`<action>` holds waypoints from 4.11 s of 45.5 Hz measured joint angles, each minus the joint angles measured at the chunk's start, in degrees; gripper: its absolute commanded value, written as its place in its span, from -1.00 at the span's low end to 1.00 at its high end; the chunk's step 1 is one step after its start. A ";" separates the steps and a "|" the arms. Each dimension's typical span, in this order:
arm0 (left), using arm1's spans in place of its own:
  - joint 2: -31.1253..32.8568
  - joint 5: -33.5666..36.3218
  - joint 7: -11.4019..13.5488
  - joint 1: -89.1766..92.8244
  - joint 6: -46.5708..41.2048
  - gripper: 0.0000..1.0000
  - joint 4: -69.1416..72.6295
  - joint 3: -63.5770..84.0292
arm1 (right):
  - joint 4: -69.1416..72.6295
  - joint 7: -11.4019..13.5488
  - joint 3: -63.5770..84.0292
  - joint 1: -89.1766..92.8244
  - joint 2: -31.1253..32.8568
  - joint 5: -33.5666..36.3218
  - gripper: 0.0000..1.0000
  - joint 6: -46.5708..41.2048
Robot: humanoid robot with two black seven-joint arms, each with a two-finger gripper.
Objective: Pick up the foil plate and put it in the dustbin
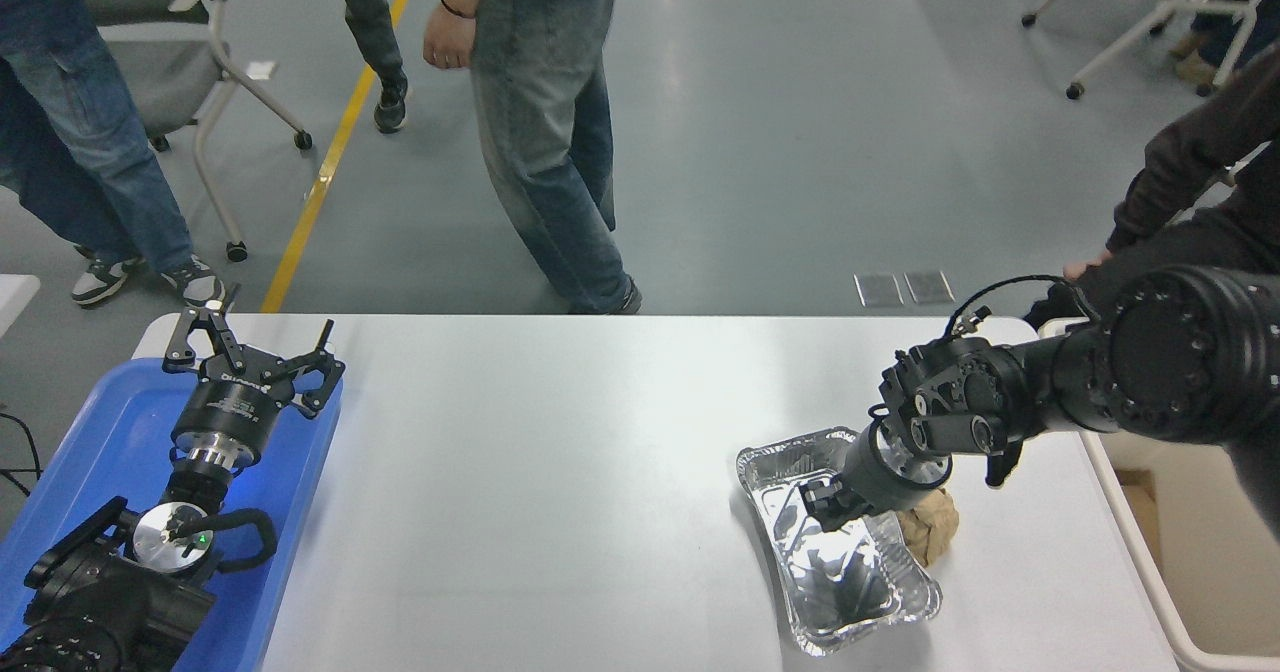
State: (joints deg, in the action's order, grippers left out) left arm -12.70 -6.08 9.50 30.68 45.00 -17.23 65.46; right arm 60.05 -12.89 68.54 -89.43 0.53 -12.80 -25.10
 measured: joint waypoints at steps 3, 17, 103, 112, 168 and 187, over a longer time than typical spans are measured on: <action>0.00 0.01 0.00 0.00 0.00 0.99 0.00 0.00 | 3.23 0.00 0.66 -5.53 1.10 1.35 1.00 -0.92; -0.03 0.02 -0.01 0.00 0.00 0.99 0.01 0.01 | 13.60 0.36 4.60 -28.97 8.06 3.52 1.00 -11.00; -0.04 0.02 0.00 0.05 0.00 0.99 0.01 -0.05 | 9.75 1.89 -1.86 -13.52 11.42 -10.25 1.00 5.17; 0.02 0.01 0.00 0.07 0.00 0.99 0.01 -0.02 | 2.35 2.54 -4.61 -2.64 10.08 -12.45 1.00 9.02; 0.02 0.10 0.00 0.17 0.00 0.99 -0.02 -0.10 | -11.41 3.43 -12.10 16.98 4.94 -16.48 -1.00 15.82; -0.04 0.10 -0.10 0.24 0.00 0.99 -0.07 -0.20 | -8.17 1.85 -10.29 13.15 5.87 -15.36 -1.00 14.64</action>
State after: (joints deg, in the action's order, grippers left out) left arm -12.74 -5.98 9.40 30.91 45.00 -17.30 65.26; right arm 51.88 -11.04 58.25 -76.28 6.40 -28.16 -10.46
